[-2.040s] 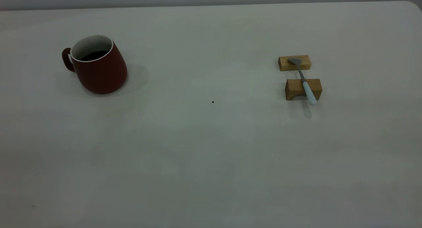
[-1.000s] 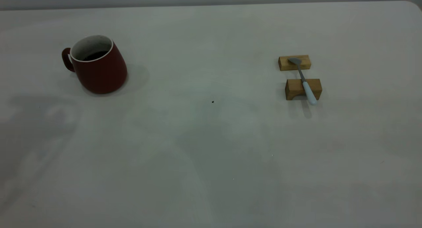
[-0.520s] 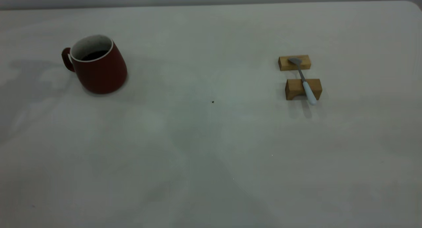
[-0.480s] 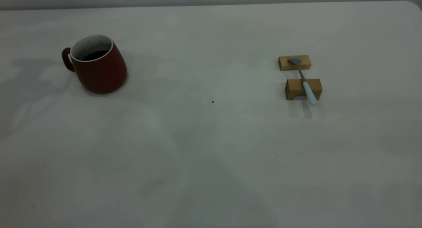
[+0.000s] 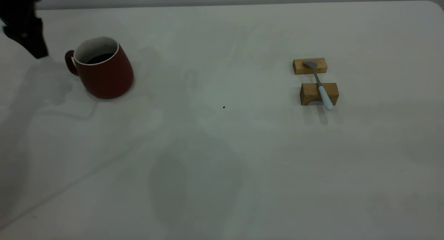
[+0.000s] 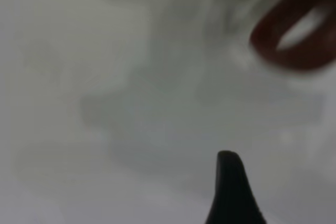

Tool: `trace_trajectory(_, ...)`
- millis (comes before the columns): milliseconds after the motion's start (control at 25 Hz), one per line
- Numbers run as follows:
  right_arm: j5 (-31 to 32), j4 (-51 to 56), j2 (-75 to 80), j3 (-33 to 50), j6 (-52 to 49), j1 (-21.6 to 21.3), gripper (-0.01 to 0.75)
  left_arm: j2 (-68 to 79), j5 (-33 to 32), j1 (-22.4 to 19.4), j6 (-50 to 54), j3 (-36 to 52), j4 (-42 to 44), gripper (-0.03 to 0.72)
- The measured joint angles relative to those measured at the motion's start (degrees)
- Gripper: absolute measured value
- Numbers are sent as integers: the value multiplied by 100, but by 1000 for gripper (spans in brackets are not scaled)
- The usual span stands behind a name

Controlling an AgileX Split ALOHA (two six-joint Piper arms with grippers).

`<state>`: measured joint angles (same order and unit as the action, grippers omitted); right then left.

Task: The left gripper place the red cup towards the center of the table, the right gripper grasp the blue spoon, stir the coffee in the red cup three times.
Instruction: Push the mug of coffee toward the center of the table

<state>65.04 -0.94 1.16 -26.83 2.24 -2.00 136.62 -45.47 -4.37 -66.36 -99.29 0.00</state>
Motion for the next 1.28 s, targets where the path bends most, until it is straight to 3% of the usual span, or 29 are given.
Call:
trace_trajectory(520, 0, 0, 0, 0, 0, 0, 240, 396, 364, 8, -3023, -2, -1410, 555)
trace_trajectory(880, 0, 0, 0, 0, 0, 0, 240, 583, 456, 116, -3179, -13, -1636, 555)
trace_trajectory(1280, 0, 0, 0, 0, 0, 0, 240, 583, 833, 1050, -2615, -13, -1693, 555)
